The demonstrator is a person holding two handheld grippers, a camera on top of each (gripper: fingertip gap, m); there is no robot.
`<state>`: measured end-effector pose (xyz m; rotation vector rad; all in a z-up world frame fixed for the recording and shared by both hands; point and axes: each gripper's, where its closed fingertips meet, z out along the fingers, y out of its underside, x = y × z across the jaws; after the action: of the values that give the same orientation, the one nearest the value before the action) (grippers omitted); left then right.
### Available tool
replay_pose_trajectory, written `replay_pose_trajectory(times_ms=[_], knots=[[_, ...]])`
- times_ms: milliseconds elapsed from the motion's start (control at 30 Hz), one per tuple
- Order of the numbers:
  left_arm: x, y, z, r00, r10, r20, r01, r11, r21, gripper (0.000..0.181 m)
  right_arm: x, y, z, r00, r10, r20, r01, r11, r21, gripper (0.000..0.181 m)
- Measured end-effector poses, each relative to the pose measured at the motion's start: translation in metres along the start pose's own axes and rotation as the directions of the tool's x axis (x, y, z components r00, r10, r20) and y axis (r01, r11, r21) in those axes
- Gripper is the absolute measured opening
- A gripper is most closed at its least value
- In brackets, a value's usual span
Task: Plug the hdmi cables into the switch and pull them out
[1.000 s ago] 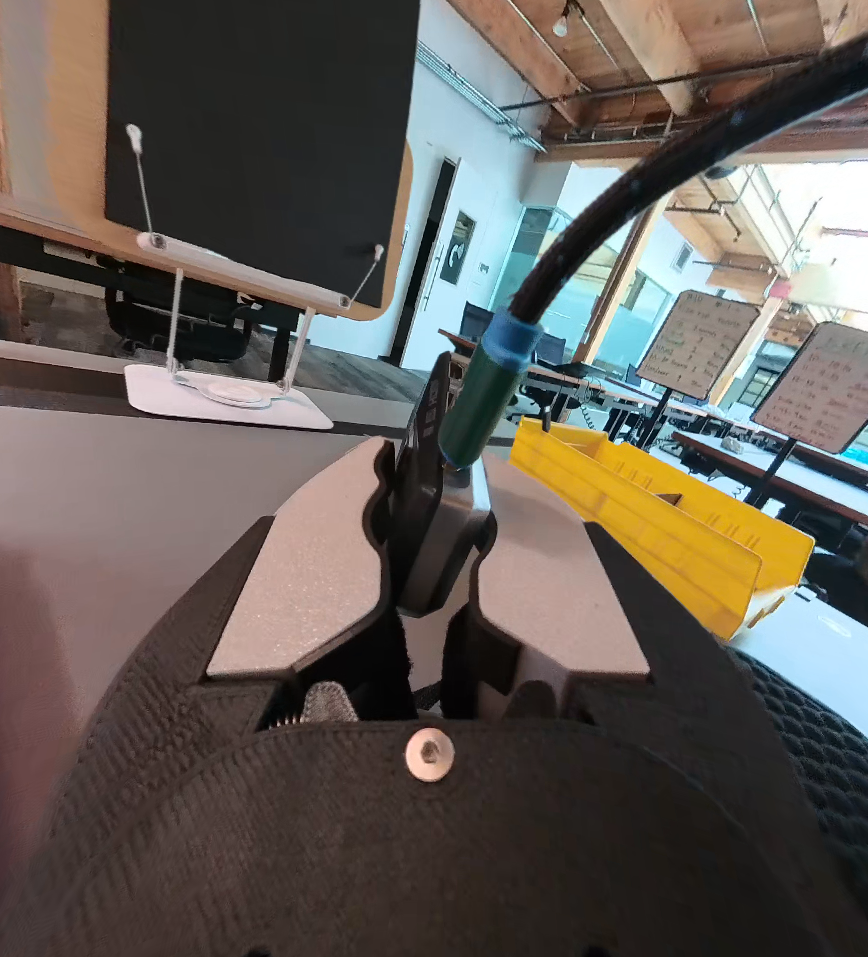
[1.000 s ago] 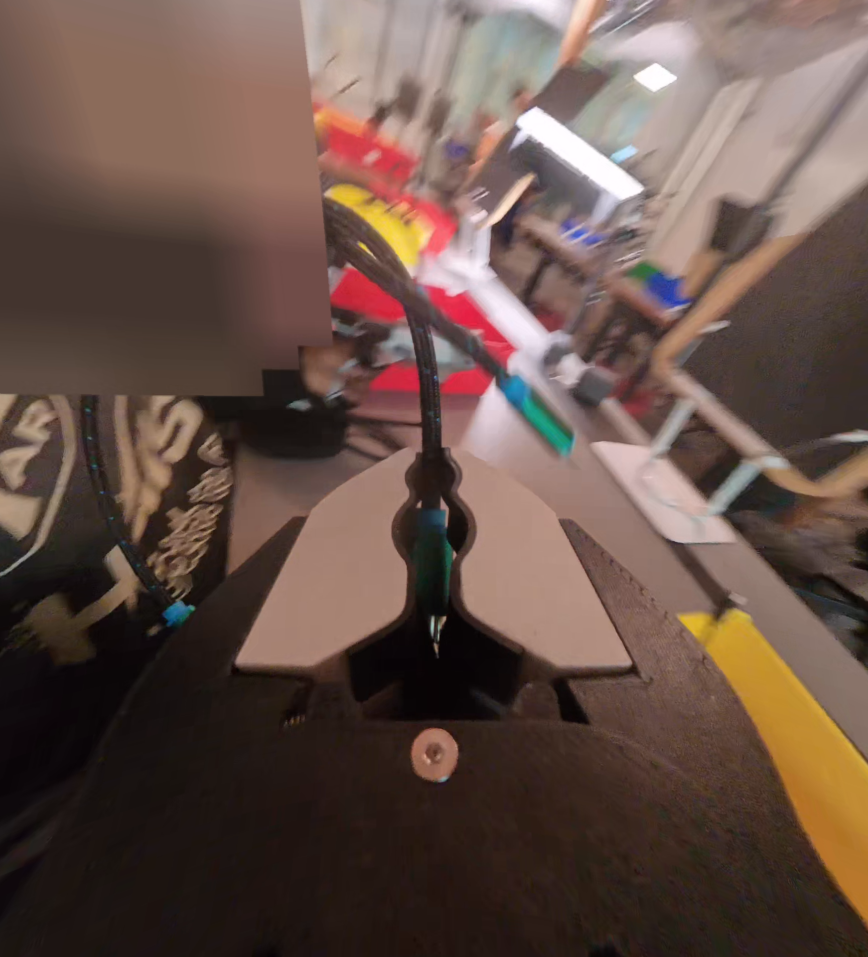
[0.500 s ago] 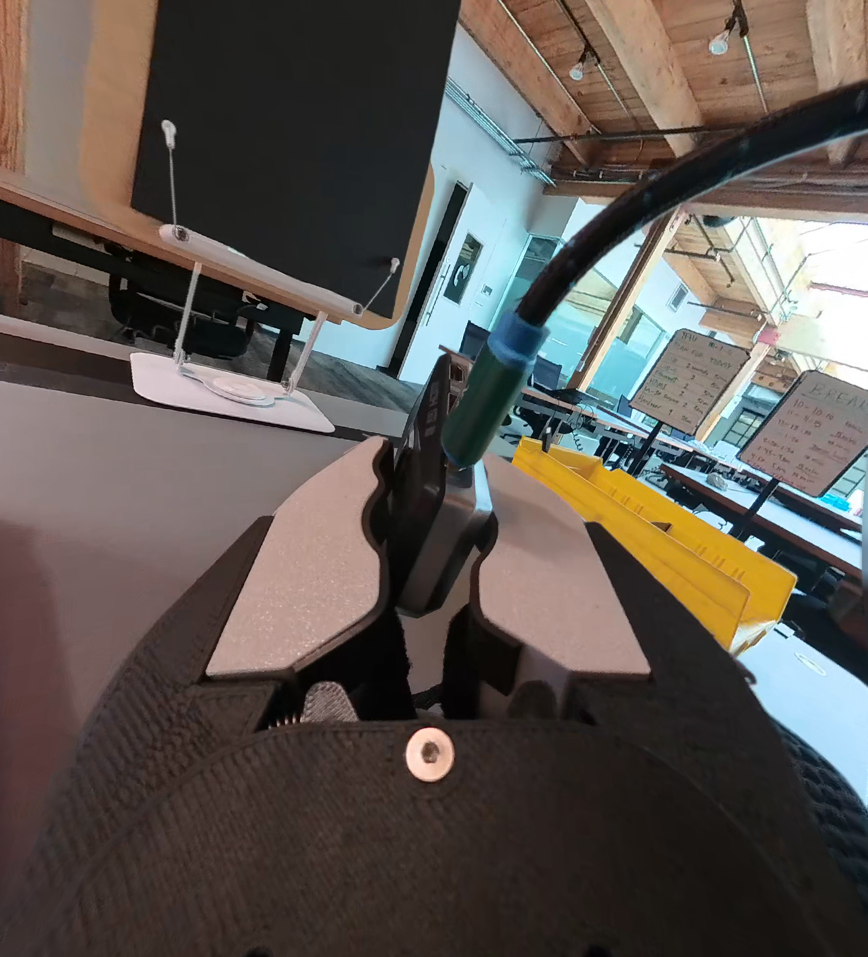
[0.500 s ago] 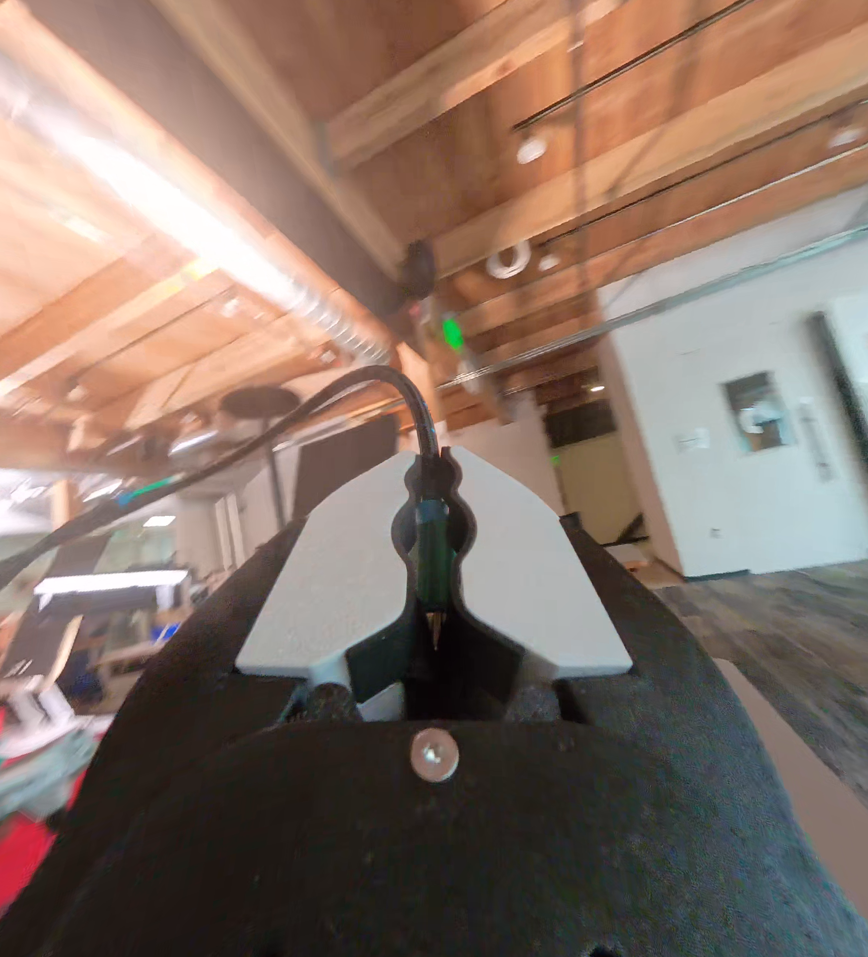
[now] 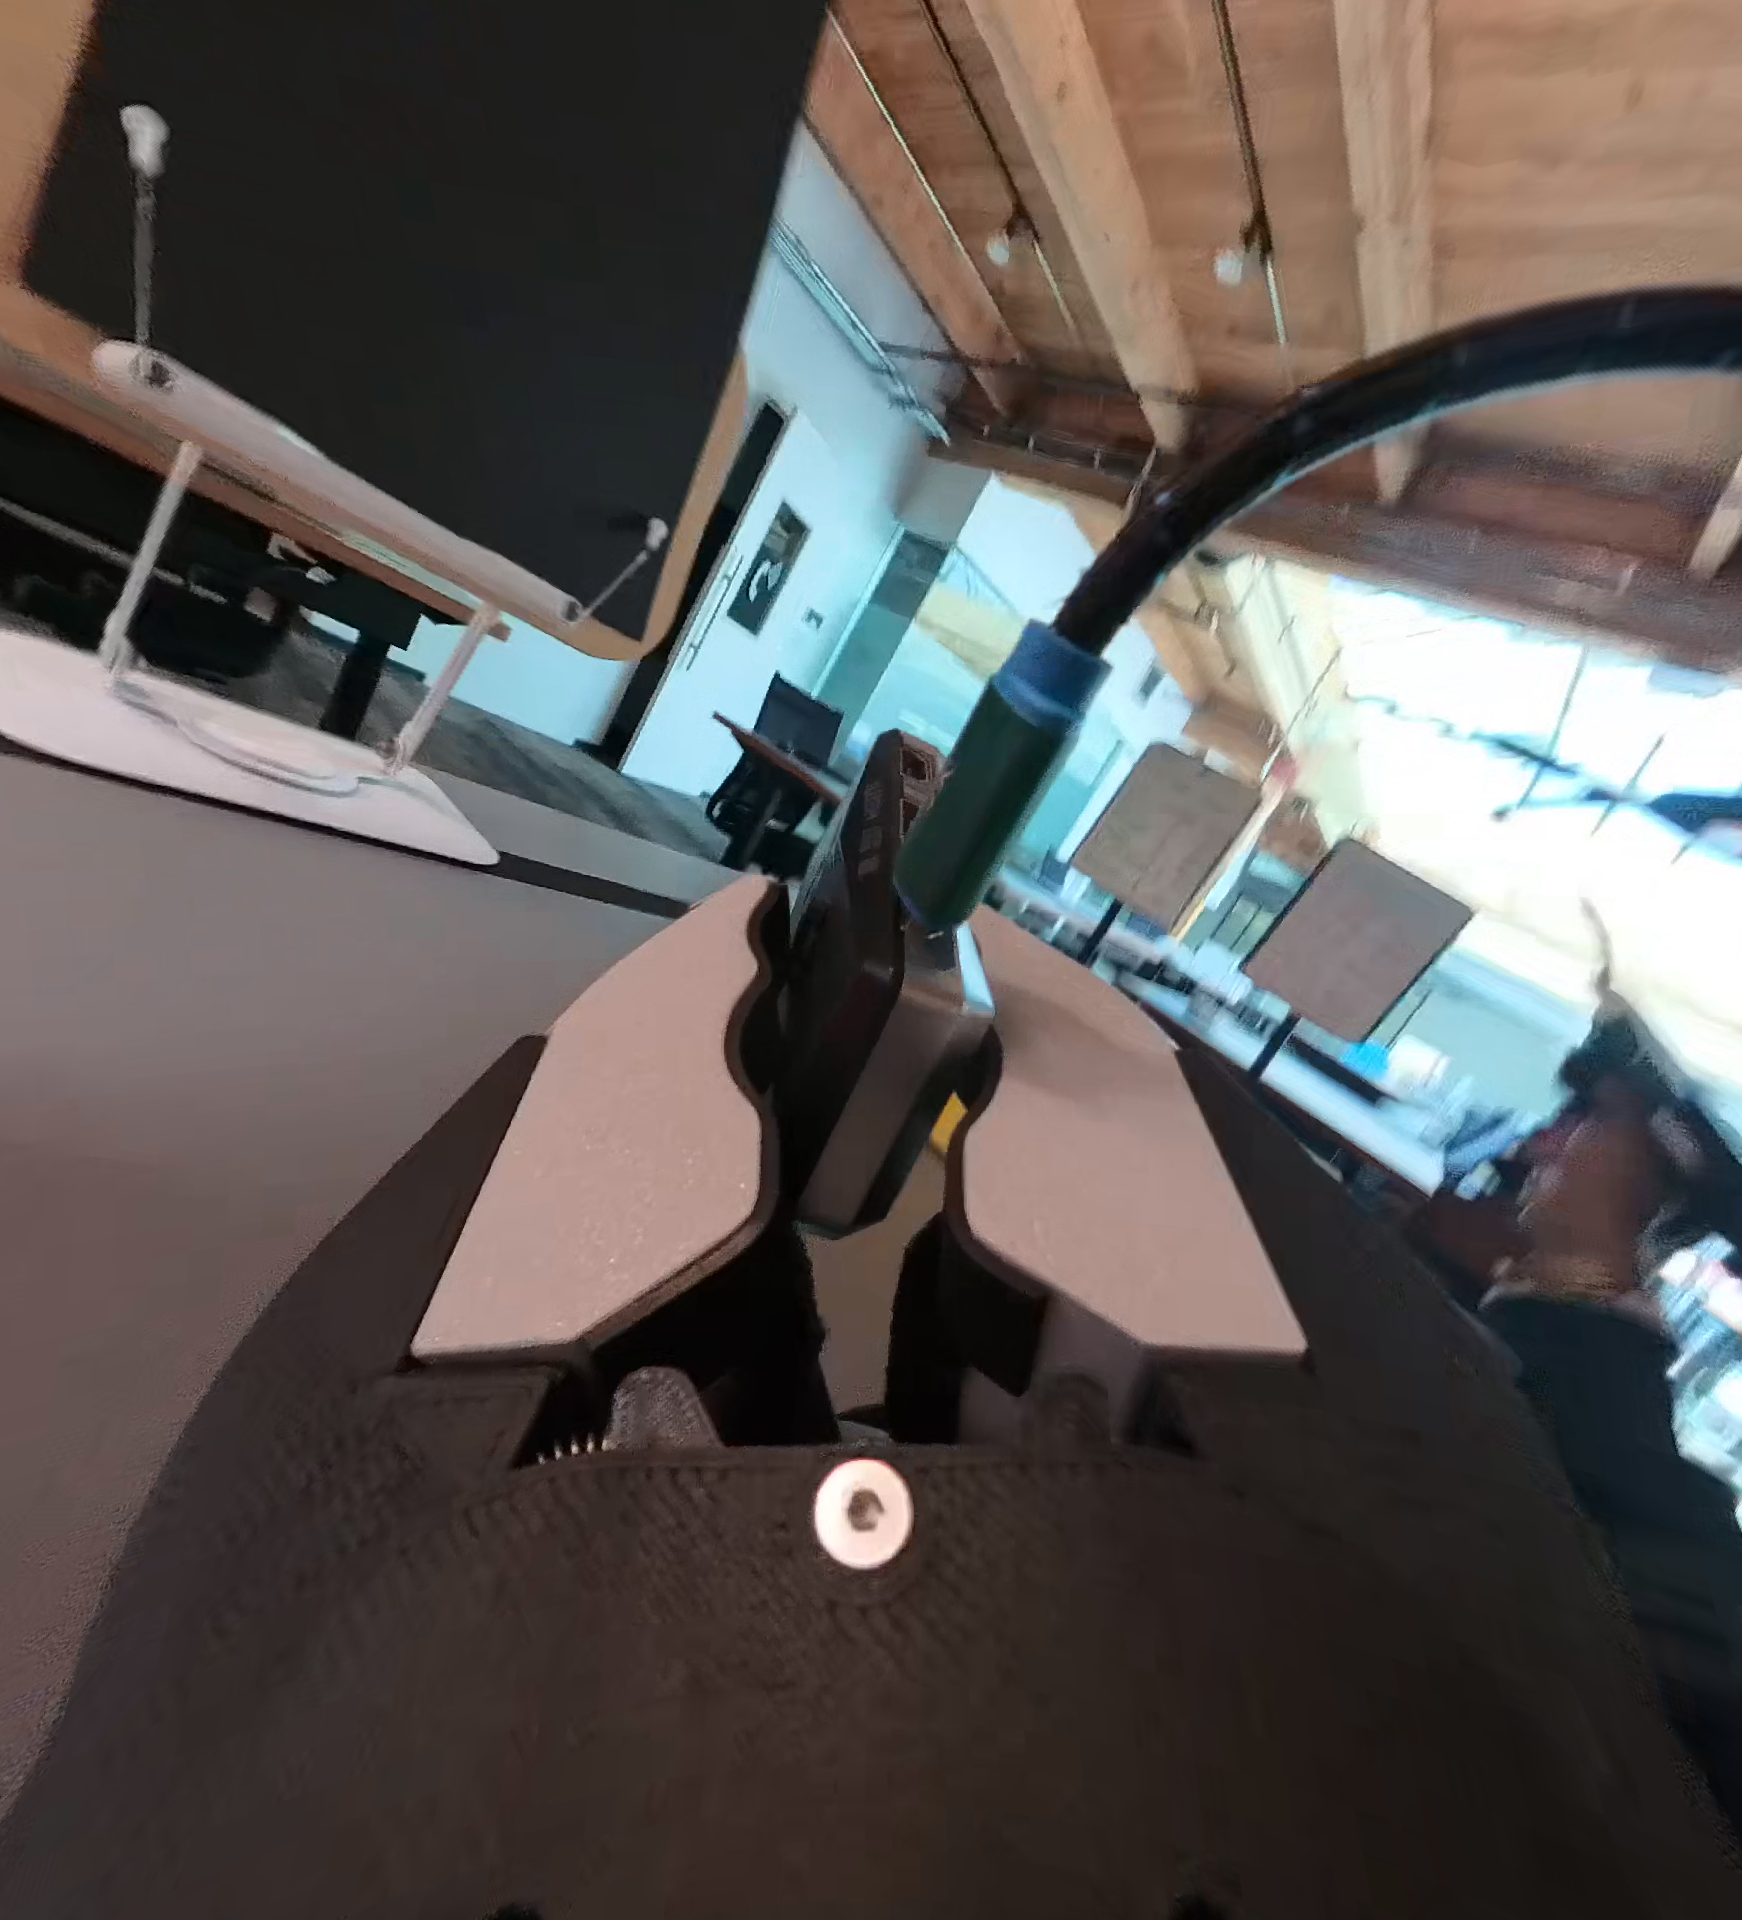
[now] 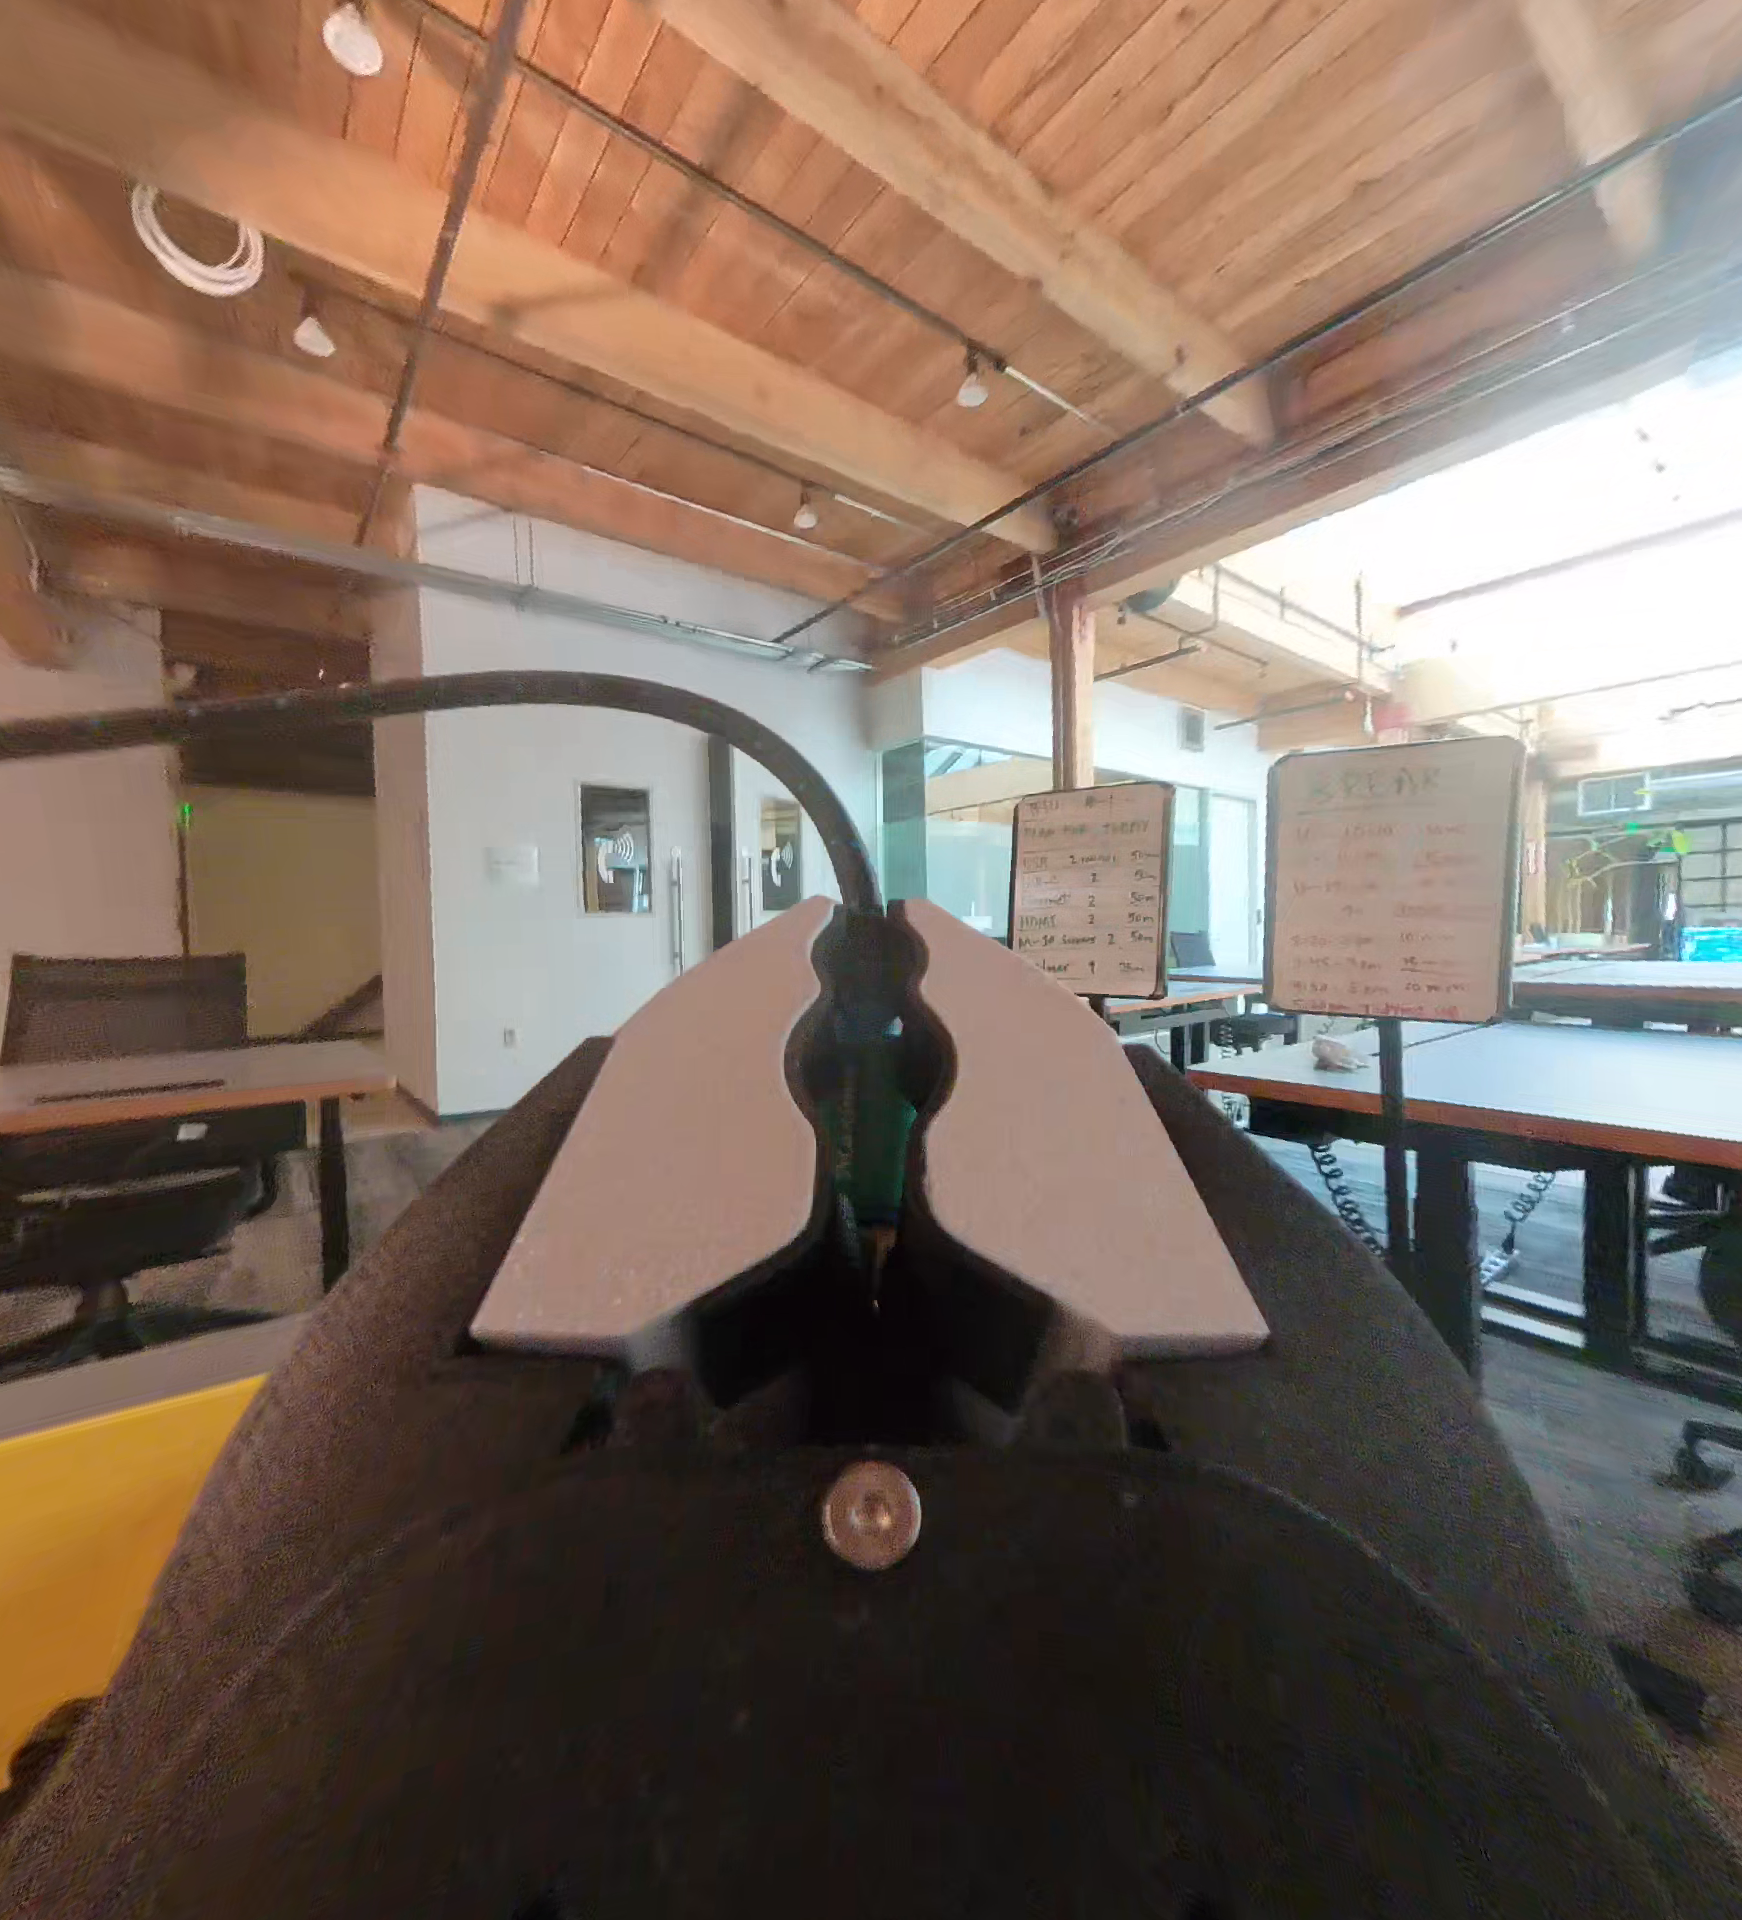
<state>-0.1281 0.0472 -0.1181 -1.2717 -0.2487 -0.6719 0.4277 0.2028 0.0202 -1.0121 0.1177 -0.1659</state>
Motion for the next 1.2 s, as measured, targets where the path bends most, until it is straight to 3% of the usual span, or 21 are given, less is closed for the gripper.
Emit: replay_pose_trajectory(times_ms=[67,100,167,200,267,367,567,667,767,967,1200], knots=[[-0.01,-0.012,-0.008,0.997,-0.071,0.012,0.07,0.995,0.066,0.028,0.007,0.014,0.005,0.989,0.151,0.006,-0.15,0.988,-0.027,0.008],[-0.009,-0.014,-0.01,0.998,-0.06,0.01,0.059,0.995,0.075,0.027,0.024,0.026,0.006,0.978,0.204,-0.052,-0.207,0.977,-0.047,0.007],[-0.009,-0.019,-0.014,0.996,-0.083,-0.011,0.084,0.991,0.105,0.024,0.065,0.048,0.0,0.967,0.169,-0.193,-0.184,0.981,-0.065,0.007],[-0.01,-0.019,-0.014,0.995,-0.094,-0.016,0.095,0.989,0.11,0.023,0.074,0.051,-0.003,0.967,0.178,-0.184,-0.192,0.979,-0.062,0.007],[-0.007,-0.014,-0.011,0.998,-0.064,-0.019,0.065,0.995,0.071,0.023,0.064,0.038,-0.003,0.967,0.25,-0.039,-0.251,0.967,-0.03,0.006],[0.005,-0.005,-0.003,0.995,0.104,-0.006,-0.104,0.995,0.003,0.023,0.051,0.023,-0.004,0.984,0.179,0.018,-0.179,0.984,0.0,0.006],[0.004,-0.003,-0.004,0.991,0.131,0.008,-0.131,0.991,-0.015,0.023,0.04,-0.001,-0.009,0.965,0.231,0.125,-0.237,0.971,0.033,0.007],[0.011,0.003,-0.002,0.986,0.163,-0.023,-0.164,0.986,-0.039,0.023,0.034,-0.022,-0.017,0.918,0.326,0.227,-0.348,0.935,0.065,0.007],[0.016,0.004,-0.002,0.979,0.2,-0.037,-0.202,0.979,-0.037,0.023,0.019,-0.035,-0.022,0.887,0.325,0.327,-0.364,0.929,0.063,0.007],[0.025,0.006,-0.001,0.959,0.278,-0.058,-0.28,0.959,-0.033,0.023,-0.024,-0.027,-0.021,0.837,0.23,0.497,-0.276,0.961,0.021,0.007],[0.03,0.009,0.0,0.946,0.316,-0.077,-0.32,0.947,-0.042,0.023,-0.069,-0.015,-0.027,0.7,0.137,0.7,-0.269,0.96,0.082,0.007]])
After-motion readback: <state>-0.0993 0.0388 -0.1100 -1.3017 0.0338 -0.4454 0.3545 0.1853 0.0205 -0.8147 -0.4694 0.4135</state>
